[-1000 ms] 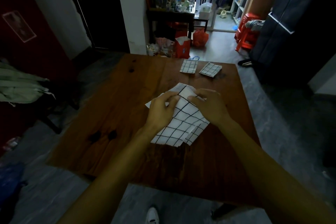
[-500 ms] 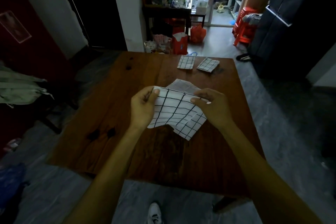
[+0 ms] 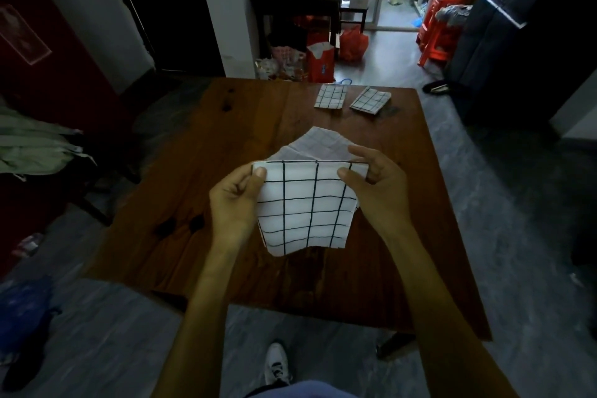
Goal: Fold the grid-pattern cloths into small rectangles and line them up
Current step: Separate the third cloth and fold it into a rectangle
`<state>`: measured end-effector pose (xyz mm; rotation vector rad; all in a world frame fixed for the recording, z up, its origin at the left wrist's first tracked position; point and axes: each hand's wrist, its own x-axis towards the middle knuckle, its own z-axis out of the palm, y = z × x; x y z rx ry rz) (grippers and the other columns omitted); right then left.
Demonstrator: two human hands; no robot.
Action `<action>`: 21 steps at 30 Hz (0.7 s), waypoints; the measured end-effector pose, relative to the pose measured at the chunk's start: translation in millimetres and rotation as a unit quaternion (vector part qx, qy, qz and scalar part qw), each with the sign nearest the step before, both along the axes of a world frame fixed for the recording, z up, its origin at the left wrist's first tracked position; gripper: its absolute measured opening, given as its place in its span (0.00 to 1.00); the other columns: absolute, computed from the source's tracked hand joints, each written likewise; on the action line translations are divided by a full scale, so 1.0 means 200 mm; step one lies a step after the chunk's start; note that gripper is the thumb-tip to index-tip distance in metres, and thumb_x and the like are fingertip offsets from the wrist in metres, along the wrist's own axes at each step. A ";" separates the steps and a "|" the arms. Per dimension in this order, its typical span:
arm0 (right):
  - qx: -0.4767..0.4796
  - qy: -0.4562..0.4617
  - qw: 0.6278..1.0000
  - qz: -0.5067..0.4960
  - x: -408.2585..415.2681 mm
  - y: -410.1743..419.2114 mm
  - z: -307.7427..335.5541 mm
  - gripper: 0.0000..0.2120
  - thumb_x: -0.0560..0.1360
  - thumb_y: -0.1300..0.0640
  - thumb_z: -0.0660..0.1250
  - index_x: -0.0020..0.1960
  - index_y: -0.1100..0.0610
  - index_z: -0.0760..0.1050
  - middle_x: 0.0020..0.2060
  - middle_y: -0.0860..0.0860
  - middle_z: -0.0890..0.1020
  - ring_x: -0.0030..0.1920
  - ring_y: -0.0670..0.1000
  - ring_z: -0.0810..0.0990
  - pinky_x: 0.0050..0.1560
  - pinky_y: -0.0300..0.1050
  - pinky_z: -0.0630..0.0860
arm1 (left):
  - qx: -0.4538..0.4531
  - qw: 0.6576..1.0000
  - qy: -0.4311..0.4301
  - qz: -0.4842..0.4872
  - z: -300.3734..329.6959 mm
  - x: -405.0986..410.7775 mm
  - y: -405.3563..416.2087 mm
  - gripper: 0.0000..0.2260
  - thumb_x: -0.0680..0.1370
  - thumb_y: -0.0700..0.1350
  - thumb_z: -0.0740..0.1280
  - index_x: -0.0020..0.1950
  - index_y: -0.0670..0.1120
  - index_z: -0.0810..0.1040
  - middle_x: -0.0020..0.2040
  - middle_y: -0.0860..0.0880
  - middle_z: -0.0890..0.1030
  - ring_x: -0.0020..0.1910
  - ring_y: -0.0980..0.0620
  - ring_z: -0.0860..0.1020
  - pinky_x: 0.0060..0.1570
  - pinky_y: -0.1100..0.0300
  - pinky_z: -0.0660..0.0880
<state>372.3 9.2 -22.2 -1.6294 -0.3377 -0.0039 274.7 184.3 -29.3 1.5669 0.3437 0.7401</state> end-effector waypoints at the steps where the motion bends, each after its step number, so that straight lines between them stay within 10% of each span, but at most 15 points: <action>1: -0.006 0.004 1.000 0.001 0.00 -0.01 0.01 0.18 0.71 0.63 0.73 0.56 0.48 0.77 0.48 0.44 0.81 0.50 0.44 0.81 0.46 0.36 0.79 | 0.004 1.000 -0.002 -0.004 0.00 -0.01 -0.01 0.08 0.79 0.41 0.65 0.51 0.52 0.82 0.46 0.54 0.85 0.49 0.54 0.82 0.49 0.60 0.78; 7: -0.224 -0.248 0.942 0.037 -0.01 0.02 0.03 0.19 0.73 0.51 0.70 0.63 0.50 0.75 0.59 0.48 0.77 0.64 0.48 0.70 0.67 0.51 0.63 | 0.070 0.997 -0.001 -0.029 0.04 -0.01 -0.09 0.08 0.78 0.39 0.66 0.54 0.47 0.82 0.48 0.54 0.84 0.51 0.57 0.81 0.50 0.65 0.76; 13: -0.218 -0.269 0.933 0.094 -0.01 0.16 0.06 0.05 0.76 0.53 0.65 0.47 0.50 0.80 0.46 0.44 0.83 0.52 0.47 0.79 0.66 0.60 0.64 | 0.144 0.989 0.013 -0.031 -0.01 0.01 -0.11 0.09 0.78 0.39 0.66 0.55 0.41 0.82 0.50 0.50 0.84 0.51 0.59 0.81 0.50 0.67 0.76; 21: -0.185 -0.267 0.936 0.137 -0.02 0.17 0.10 0.05 0.75 0.56 0.68 0.49 0.53 0.82 0.45 0.45 0.84 0.47 0.43 0.79 0.54 0.41 0.74 | 0.178 0.983 0.049 -0.016 -0.08 0.00 -0.10 0.07 0.79 0.43 0.66 0.46 0.45 0.83 0.40 0.53 0.83 0.40 0.55 0.81 0.41 0.57 0.77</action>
